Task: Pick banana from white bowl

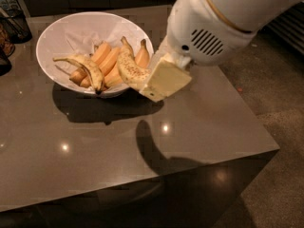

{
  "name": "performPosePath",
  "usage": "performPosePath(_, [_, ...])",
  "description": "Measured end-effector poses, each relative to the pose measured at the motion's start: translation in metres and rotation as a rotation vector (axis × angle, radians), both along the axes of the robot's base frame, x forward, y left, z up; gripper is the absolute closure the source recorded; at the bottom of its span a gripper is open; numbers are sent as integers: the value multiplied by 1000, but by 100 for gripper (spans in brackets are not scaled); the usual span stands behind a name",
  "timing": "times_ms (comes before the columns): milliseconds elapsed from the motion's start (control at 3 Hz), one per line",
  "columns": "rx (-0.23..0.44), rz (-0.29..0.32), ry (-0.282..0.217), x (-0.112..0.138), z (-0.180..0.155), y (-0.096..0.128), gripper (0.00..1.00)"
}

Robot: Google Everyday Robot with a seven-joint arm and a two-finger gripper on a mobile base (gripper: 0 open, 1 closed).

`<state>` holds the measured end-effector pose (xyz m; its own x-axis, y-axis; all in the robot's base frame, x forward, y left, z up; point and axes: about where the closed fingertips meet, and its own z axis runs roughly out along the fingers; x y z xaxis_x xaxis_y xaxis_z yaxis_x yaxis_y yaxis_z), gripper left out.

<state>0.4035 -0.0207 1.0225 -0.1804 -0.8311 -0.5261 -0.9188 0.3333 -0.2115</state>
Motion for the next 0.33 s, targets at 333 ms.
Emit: performPosePath(333, [2, 9, -26, -7, 11, 5, 100])
